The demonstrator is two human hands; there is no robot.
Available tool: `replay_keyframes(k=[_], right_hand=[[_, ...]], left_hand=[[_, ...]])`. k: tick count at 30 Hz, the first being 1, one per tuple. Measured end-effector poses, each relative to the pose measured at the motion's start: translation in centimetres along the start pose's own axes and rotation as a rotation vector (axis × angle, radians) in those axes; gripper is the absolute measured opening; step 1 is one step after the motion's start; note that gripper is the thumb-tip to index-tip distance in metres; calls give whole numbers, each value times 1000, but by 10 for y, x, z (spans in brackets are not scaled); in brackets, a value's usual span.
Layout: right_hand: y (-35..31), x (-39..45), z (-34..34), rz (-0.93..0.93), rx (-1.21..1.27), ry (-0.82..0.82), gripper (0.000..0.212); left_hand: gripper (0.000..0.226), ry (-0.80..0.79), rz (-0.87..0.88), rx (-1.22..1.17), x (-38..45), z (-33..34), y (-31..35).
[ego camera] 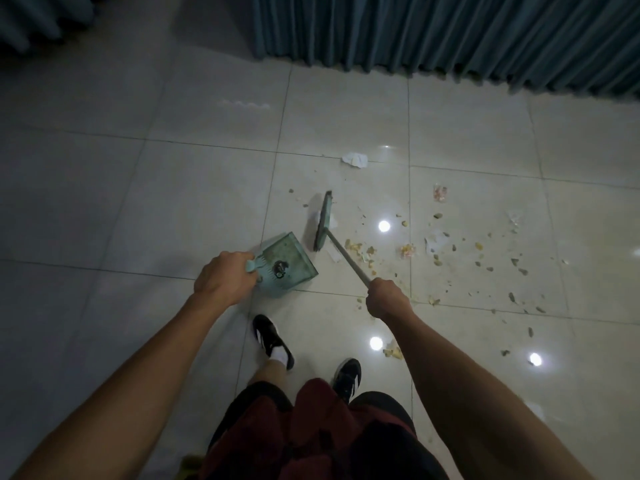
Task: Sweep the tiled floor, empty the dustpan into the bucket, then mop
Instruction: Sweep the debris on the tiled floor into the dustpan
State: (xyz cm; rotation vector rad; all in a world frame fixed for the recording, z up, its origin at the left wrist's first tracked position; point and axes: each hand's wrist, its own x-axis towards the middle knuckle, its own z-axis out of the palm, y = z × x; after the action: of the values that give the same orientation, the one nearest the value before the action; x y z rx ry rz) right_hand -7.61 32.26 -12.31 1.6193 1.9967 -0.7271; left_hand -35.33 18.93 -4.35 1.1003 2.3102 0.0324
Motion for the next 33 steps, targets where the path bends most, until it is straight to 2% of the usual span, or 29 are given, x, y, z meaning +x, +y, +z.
replay_keyframes(k=[8,14,21,24,33], right_hand=[[-134,49,-25,-43,-65,-27,28],[-200,79,-36,-74,-59,-59,28],[-242,123,-53,-86,-16,-66,26],[-256,150,-63,-108,11,-79,24],[-284,220,-109,-65,116,-192,27]], left_hand=[[15,28,-79,-54,63,-59,-96],[10,12,-86,-74,107,-96,-134],[15,13,-104,-55,169,-131,-137],[10,4,-127,-51,195,-146,-125],[11,3,-132,-45,265,-171,-96]])
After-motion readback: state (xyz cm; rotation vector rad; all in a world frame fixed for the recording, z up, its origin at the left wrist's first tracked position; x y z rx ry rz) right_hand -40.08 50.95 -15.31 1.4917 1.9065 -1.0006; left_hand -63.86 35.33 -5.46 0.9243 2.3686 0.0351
